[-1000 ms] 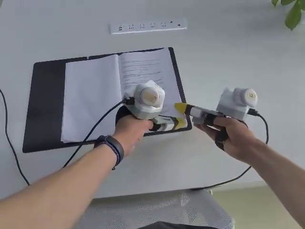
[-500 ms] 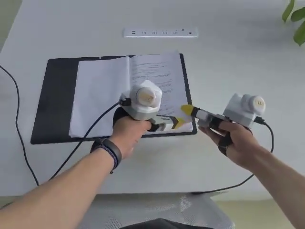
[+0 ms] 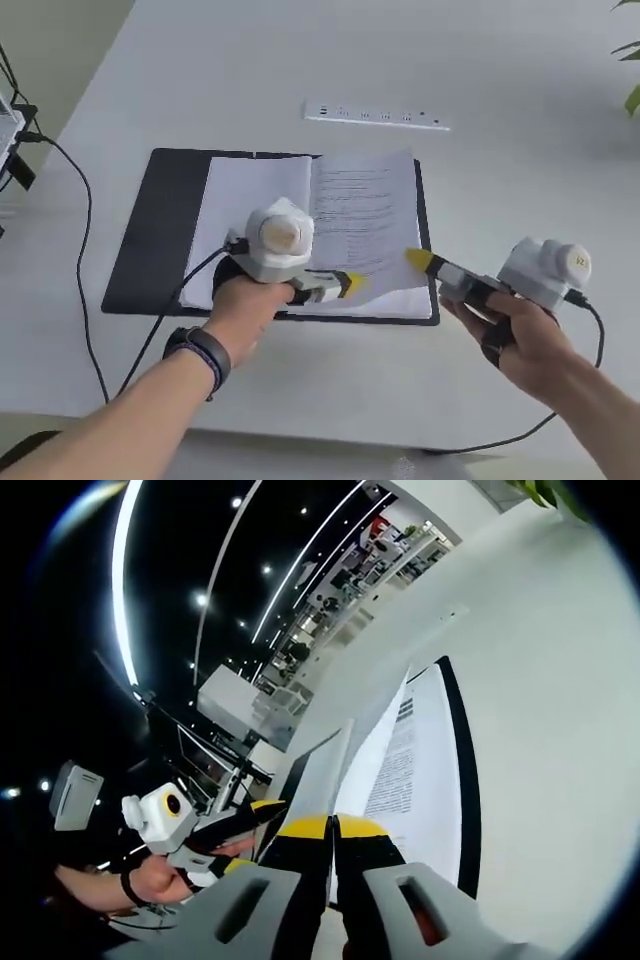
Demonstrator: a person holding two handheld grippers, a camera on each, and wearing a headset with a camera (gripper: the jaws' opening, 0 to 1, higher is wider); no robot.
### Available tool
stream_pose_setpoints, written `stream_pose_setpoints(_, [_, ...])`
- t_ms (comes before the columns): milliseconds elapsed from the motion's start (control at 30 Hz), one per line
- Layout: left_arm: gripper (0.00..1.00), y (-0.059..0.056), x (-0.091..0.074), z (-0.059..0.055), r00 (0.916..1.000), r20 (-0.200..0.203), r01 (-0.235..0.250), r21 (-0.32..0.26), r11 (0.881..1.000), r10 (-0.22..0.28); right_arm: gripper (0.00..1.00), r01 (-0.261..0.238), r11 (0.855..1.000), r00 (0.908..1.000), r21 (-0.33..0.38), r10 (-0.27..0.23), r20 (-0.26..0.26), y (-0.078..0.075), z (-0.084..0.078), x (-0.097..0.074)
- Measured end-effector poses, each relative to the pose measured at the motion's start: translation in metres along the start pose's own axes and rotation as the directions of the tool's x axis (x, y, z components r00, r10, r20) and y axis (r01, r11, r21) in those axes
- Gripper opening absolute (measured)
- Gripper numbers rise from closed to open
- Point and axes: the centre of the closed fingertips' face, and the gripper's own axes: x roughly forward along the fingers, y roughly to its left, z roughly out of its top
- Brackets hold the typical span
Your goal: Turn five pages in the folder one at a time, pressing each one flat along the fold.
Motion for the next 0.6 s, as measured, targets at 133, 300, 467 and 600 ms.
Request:
stream_pose_setpoints(133, [0.75, 0.014, -0.011, -0.003, 0.9998, 0.004, -0.018, -0.002, 1.0, 0.018, 0.0, -0.012, 1.0, 0.9998, -0.003, 0.013, 0.015, 0.009, 0.003, 0.004])
stream_pose_setpoints(300, [0.75, 0.031, -0.026, -0.006, 0.9991, 0.01, -0.041, -0.001, 0.999, 0.041, 0.0, -0.032, 0.999, 0.9992, -0.012, 0.032, 0.025, 0.021, 0.007, 0.01])
stream_pose_setpoints(467, [0.75, 0.044, -0.04, -0.009, 0.9979, 0.018, -0.062, -0.007, 0.998, 0.062, 0.0, -0.07, 0.997, 0.9968, -0.042, 0.072, 0.036, 0.041, 0.013, 0.02])
stream_pose_setpoints(600, [0.76, 0.053, -0.05, -0.015, 0.9971, 0.017, -0.074, -0.012, 0.997, 0.075, 0.0, -0.092, 0.995, 0.9951, -0.044, 0.093, 0.033, 0.053, 0.015, 0.029])
